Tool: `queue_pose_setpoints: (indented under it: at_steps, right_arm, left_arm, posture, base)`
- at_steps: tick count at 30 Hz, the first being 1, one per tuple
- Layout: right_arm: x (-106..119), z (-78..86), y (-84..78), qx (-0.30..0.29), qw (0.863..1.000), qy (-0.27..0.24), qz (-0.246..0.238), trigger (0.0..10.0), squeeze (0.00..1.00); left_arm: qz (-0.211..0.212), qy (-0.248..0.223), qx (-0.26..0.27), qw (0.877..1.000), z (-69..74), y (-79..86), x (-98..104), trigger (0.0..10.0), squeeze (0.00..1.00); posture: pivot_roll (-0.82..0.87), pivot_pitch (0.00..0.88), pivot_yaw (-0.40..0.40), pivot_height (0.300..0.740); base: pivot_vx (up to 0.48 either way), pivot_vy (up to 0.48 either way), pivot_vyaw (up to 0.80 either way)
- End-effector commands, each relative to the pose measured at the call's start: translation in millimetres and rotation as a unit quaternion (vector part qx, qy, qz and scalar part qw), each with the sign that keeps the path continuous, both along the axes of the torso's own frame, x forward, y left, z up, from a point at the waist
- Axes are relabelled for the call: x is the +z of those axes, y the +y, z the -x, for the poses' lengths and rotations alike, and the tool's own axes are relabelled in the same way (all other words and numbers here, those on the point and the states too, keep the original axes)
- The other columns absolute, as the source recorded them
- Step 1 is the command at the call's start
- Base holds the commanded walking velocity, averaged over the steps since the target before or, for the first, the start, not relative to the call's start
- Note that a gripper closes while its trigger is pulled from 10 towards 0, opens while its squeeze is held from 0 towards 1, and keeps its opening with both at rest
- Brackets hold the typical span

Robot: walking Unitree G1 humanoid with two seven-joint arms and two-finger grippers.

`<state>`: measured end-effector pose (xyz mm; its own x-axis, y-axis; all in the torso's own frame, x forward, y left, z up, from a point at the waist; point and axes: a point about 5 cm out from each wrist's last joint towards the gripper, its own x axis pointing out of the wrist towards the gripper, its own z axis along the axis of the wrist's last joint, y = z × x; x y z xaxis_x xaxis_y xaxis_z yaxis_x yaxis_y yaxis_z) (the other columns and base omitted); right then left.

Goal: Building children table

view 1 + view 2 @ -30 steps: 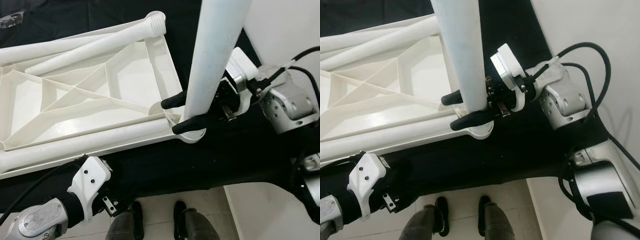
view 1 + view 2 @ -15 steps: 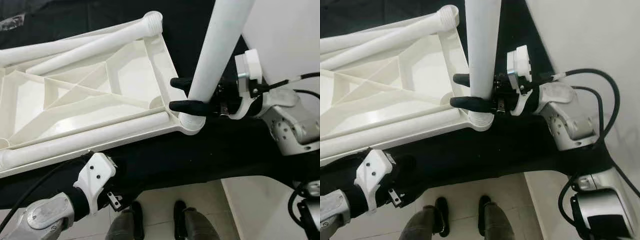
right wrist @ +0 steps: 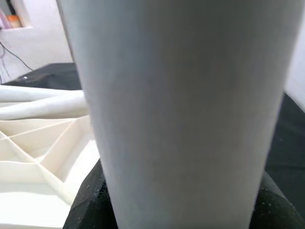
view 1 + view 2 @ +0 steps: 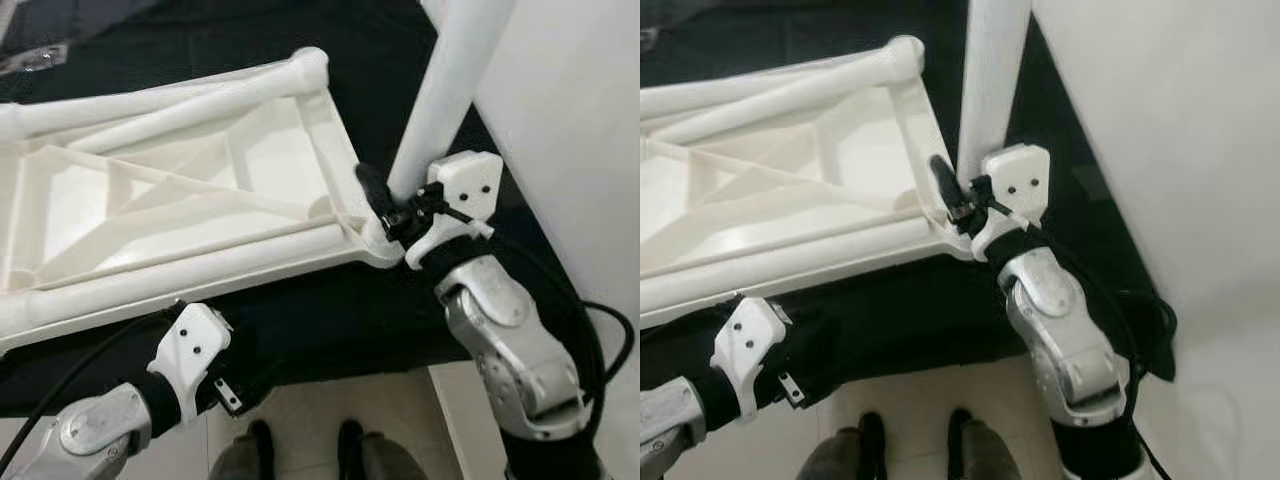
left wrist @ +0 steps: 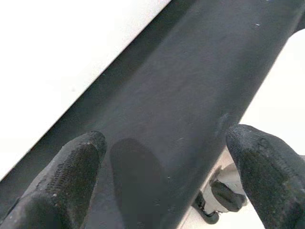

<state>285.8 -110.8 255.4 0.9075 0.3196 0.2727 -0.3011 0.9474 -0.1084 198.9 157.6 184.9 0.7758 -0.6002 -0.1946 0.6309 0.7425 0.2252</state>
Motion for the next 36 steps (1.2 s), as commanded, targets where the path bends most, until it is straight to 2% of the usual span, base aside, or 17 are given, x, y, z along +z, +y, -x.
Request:
queue_pose_setpoints:
  at_steps: [1,7,8,9,10,13,17,18,19,22,24,25,30,31,32,33,36]
  right_arm:
    - [-69.0,-11.6,1.7,-0.015,0.982,0.183,0.036,10.0,0.0]
    - [-70.0,-14.0,21.7,0.03,0.981,0.192,0.02,10.0,0.0]
    - [-69.5,-13.5,24.5,0.042,0.98,0.192,0.017,10.0,0.24]
    - [-69.5,-13.5,24.5,0.042,0.98,0.192,0.017,10.0,0.24]
    - [-65.8,-14.6,25.4,0.056,0.981,0.184,0.006,10.0,1.0]
    - [-44.4,-16.3,29.4,0.072,0.985,0.152,-0.046,10.0,1.0]
    - [-22.9,-21.5,31.3,0.15,0.979,0.124,-0.063,10.0,1.0]
    - [-13.2,-22.5,31.9,0.184,0.975,0.108,-0.064,10.0,0.74]
    - [7.4,-22.6,31.4,0.252,0.965,0.058,-0.036,10.0,0.0]
    - [15.1,-22.9,30.0,0.285,0.958,0.04,-0.02,10.0,0.0]
    - [22.5,-25.1,26.2,0.349,0.937,0.014,0.032,10.0,0.0]
    - [22.5,-25.1,26.2,0.349,0.937,0.014,0.032,10.0,0.0]
    - [23.2,-30.9,22.5,0.414,0.905,0.005,0.098,10.0,0.0]
    - [23.6,-33.1,21.2,0.432,0.894,0.006,0.114,8.2,0.0]
    - [23.6,-33.1,21.2,0.432,0.894,0.006,0.114,8.2,0.0]
    - [22.8,-35.5,18.3,0.456,0.88,0.013,0.134,0.0,0.0]
    - [20.8,-38.4,15.0,0.467,0.87,0.02,0.158,0.0,0.0]
  left_arm:
    - [0.006,0.005,-0.002,1.0,0.9,-1.9,-3.3,10.0,0.0]
    - [0.01,-0.012,0.013,1.0,-4.3,-0.9,-0.8,10.0,0.0]
    - [0.011,-0.014,0.014,1.0,-4.5,-1.3,-1.4,10.0,0.0]
    - [0.011,-0.014,0.014,1.0,-4.5,-1.3,-1.4,10.0,0.0]
    - [0.012,-0.015,0.016,1.0,-5.0,-1.6,-2.0,10.0,0.0]
    - [0.017,-0.021,0.022,0.999,-7.4,-3.1,-2.8,10.0,0.0]
    - [0.02,-0.023,0.024,0.999,-8.7,-4.0,-3.3,10.0,0.0]
    - [0.021,-0.024,0.023,0.999,-9.2,-4.5,-3.7,10.0,0.0]
    - [0.024,-0.024,0.019,0.999,-10.0,-7.4,-4.6,10.0,0.0]
    - [0.026,-0.025,0.017,0.999,-10.3,-9.1,-4.9,10.0,0.0]
    - [0.031,-0.029,0.016,0.999,-11.7,-12.1,-4.5,10.0,0.0]
    - [0.031,-0.029,0.016,0.999,-11.7,-12.1,-4.5,10.0,0.0]
    - [0.036,-0.034,0.017,0.999,-12.9,-15.2,-4.6,10.0,0.0]
    - [0.037,-0.035,0.017,0.999,-12.9,-16.4,-4.7,10.0,0.0]
    - [0.037,-0.035,0.017,0.999,-12.9,-16.4,-4.7,10.0,0.0]
    - [0.039,-0.036,0.018,0.998,-12.5,-17.5,-5.3,10.0,0.0]
    - [0.04,-0.037,0.019,0.998,-11.9,-18.2,-5.5,10.0,0.0]
  posture:
    - [0.08,0.351,-0.009,0.74]
    - [0.09,0.323,-0.028,0.74]
    - [0.09,0.32,-0.029,0.74]
    - [0.09,0.32,-0.029,0.74]
    - [0.09,0.314,-0.031,0.74]
    - [0.08,0.302,-0.037,0.74]
    - [0.08,0.296,-0.036,0.74]
    - [0.08,0.291,-0.034,0.74]
    - [0.09,0.283,-0.04,0.74]
    - [0.09,0.283,-0.04,0.74]
    - [0.09,0.274,-0.05,0.74]
    - [0.09,0.274,-0.05,0.74]
    - [0.1,0.268,-0.062,0.74]
    - [0.1,0.264,-0.067,0.74]
    - [0.1,0.264,-0.067,0.74]
    - [0.11,0.26,-0.075,0.74]
    - [0.11,0.254,-0.08,0.74]
  base:
    - [0.0,0.0,0.0]
    - [0.0,0.0,0.0]
    - [0.0,0.0,0.0]
    - [0.0,0.0,0.0]
    - [0.0,0.0,0.0]
    - [0.0,0.0,0.0]
    - [0.0,0.0,0.0]
    - [0.0,0.0,0.0]
    - [0.0,0.0,0.0]
    - [0.0,0.0,0.0]
    - [0.0,0.0,0.0]
    - [0.0,0.0,0.0]
    - [0.0,0.0,0.0]
    - [0.0,0.0,0.0]
    - [0.0,0.0,0.0]
    - [0.0,0.0,0.0]
    - [0.0,0.0,0.0]
